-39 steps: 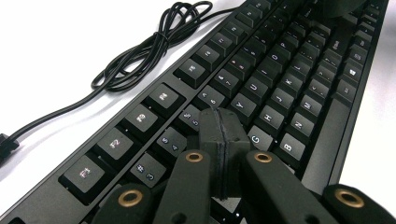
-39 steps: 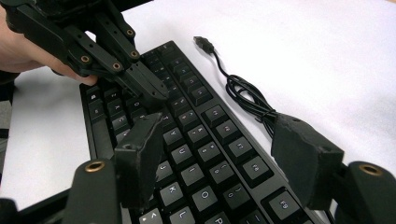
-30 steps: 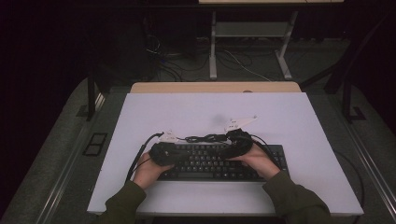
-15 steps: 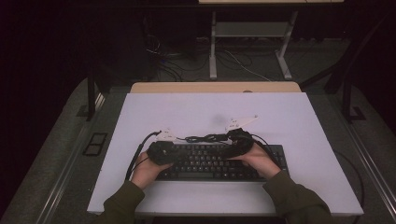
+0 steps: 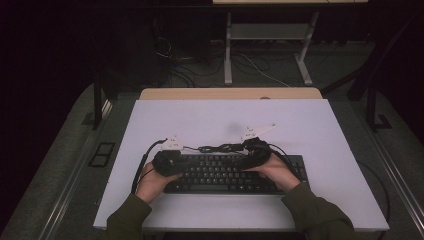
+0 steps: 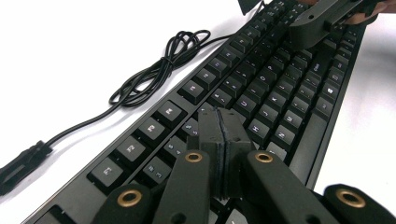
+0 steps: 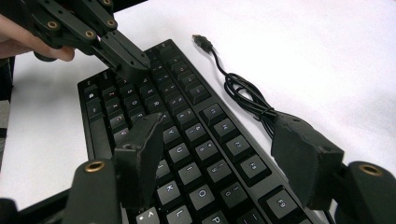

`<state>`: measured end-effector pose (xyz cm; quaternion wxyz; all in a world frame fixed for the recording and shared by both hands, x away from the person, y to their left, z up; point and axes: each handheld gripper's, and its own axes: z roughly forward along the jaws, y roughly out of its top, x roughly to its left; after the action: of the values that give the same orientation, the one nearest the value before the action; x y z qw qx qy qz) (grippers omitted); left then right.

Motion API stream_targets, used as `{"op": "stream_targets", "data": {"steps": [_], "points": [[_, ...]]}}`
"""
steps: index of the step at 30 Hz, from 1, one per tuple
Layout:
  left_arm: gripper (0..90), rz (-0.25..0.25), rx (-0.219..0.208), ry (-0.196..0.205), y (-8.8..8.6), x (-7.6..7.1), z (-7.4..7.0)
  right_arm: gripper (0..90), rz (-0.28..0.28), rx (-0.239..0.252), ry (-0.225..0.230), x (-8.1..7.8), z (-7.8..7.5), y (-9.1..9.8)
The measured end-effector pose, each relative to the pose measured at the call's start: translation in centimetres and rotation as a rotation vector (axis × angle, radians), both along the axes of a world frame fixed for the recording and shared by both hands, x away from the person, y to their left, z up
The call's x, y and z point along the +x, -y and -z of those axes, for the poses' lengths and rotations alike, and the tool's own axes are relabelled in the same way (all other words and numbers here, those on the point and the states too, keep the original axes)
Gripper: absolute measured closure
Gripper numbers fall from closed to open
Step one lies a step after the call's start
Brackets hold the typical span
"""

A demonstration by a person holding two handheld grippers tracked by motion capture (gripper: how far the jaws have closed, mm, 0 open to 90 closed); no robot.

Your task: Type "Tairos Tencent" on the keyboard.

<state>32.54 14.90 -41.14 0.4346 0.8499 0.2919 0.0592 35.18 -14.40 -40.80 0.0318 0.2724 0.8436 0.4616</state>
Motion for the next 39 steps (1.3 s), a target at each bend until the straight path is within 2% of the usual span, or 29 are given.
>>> {"op": "stream_targets", "data": {"steps": [2, 3, 10, 19, 23, 26, 34, 39], "points": [[88.0, -0.001, 0.003, 0.000, -0.10, -0.05, -0.04, 33.5, 0.000, 0.001, 0.000, 0.00, -0.01, 0.00], [84.8, -0.005, 0.003, 0.001, -0.12, -0.05, -0.06, 33.6, 0.000, 0.001, 0.000, 0.00, 0.00, 0.00], [59.3, -0.015, 0.004, 0.009, -0.38, -0.28, 0.02, 33.6, -0.001, -0.001, 0.001, -0.01, 0.02, -0.01], [29.7, -0.005, 0.001, 0.031, -0.62, -0.59, 0.18, 34.0, 0.002, -0.003, -0.001, -0.01, -0.02, 0.13], [10.9, -0.013, 0.021, 0.040, -0.35, -0.61, 0.43, 34.4, 0.004, -0.006, -0.003, -0.02, -0.01, 0.17], [3.5, -0.020, 0.032, 0.042, -0.18, -0.65, 0.60, 34.7, 0.006, -0.006, -0.005, -0.03, -0.03, 0.24], [0.0, -0.042, 0.035, 0.047, -0.16, -0.65, 0.57, 38.8, 0.012, -0.008, -0.009, -0.07, -0.03, 0.49], [0.0, -0.042, 0.033, 0.049, -0.26, -0.63, 0.48, 49.8, 0.013, -0.009, -0.021, -0.21, 0.05, 0.71]]}}
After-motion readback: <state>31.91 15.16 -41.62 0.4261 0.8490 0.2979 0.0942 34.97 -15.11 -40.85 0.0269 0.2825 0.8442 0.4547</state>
